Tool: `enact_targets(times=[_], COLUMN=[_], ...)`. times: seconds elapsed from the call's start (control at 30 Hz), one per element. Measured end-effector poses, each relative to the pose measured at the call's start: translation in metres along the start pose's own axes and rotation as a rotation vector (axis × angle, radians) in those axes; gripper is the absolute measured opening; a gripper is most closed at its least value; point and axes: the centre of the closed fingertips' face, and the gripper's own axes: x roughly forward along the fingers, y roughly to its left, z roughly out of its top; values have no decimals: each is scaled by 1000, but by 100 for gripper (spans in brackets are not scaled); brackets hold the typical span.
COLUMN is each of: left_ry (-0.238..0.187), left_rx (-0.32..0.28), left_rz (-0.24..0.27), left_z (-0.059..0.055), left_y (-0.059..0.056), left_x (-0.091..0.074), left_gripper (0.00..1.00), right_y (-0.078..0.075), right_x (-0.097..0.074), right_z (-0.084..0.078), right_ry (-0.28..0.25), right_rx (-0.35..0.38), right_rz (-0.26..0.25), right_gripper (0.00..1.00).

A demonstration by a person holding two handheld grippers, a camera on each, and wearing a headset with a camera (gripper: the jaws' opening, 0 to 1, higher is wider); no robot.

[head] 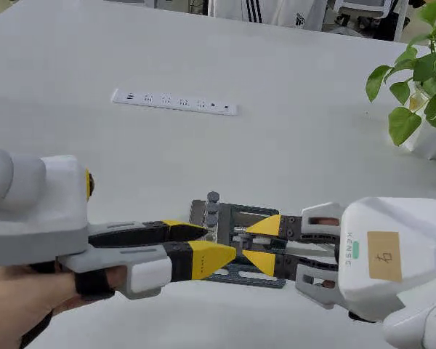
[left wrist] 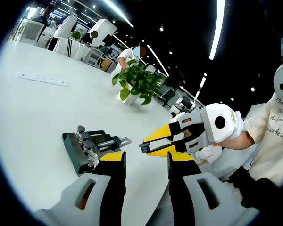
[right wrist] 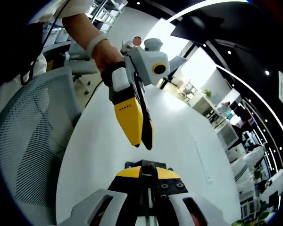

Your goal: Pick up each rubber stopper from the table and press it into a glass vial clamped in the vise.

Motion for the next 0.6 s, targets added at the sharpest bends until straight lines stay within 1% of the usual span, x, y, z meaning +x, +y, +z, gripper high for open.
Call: enact_targets(times=[0.03,0.13,0.2,0.27,0.33,0.4,0.43,0.5,0.53,0.6], left_ry=[-7,-11,-9,-12,-24,-34,-39,-36,-39,-39], left_rx=[-31,-55,-58,-93,-113,-117,-134,-136,-146,-164], left_rz=[-18,-26,-31,-51,-67,-76,-78,-82,-89,-113], left_z=[1,2,1,1,3,4,5,4,4,4], left_y=[-3,-4,-5,-8,-10,-12,-12,-13,-14,-17], left_x=[2,5,6,7,8,7,7,7,6,6], left_gripper=[29,27,25,22,18,15,14,12,11,8], right_y=[-1,-3,-4,-5,-5,-5,-5,-4,-4,-3], right_x=[-1,-4,-5,-6,-6,-7,-8,-9,-9,-9], right_z=[4,12,17,21,23,26,26,28,28,30], right_ry=[-9,-27,-40,-49,-48,-58,-59,-62,-61,-61], right_rx=[-3,-9,-13,-19,-30,-37,-41,-43,-56,-66], right_rz=[-6,-22,-28,-34,-40,-40,-41,-41,-42,-38], right_gripper=[5,5,5,5,5,5,5,5,5,5])
